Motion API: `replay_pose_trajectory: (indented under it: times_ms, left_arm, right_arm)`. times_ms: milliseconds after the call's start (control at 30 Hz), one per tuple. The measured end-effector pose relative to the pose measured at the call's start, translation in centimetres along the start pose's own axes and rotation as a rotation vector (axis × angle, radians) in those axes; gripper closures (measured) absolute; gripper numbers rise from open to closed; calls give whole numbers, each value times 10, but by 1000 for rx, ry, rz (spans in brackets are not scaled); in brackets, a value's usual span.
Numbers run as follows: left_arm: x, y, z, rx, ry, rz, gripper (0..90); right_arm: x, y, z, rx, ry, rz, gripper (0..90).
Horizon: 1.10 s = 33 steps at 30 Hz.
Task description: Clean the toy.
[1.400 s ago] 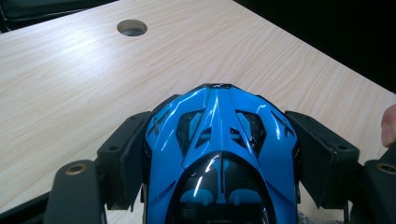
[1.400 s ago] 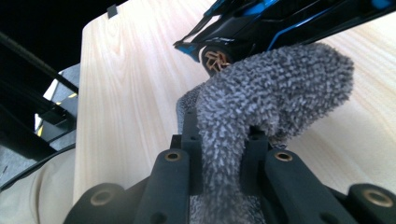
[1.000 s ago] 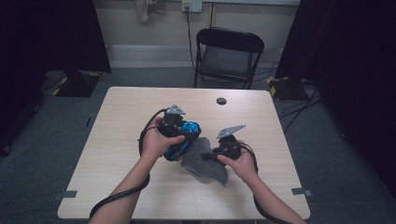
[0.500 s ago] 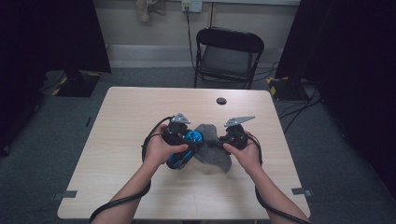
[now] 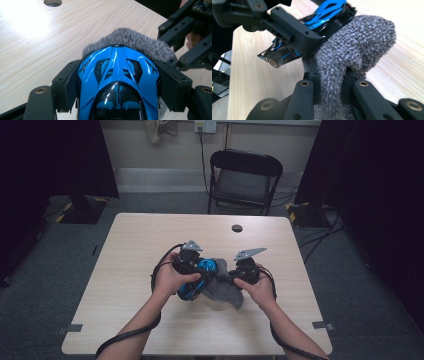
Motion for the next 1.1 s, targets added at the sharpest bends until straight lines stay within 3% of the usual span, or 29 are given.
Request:
replay_pose_trajectory:
  times_ms: [567,1100]
  left_arm:
    - [-2,7,1,-10,-3,-4,262]
    - [4,18,-2,-40,24,-35,262]
  right_arm:
    - [7,-4,6,-12,28,-5,776]
    - [29,-5,26,34,100,-68,775]
Point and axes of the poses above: each handheld gripper's, and its own axes: z roughly forward along the jaws, y roughly out of its top, x roughly to its left, the point moved 4 cm from there along z, roughly forward along the jaws, and after that the axes turned 9 degrees about -z, right-handed, at the moved point
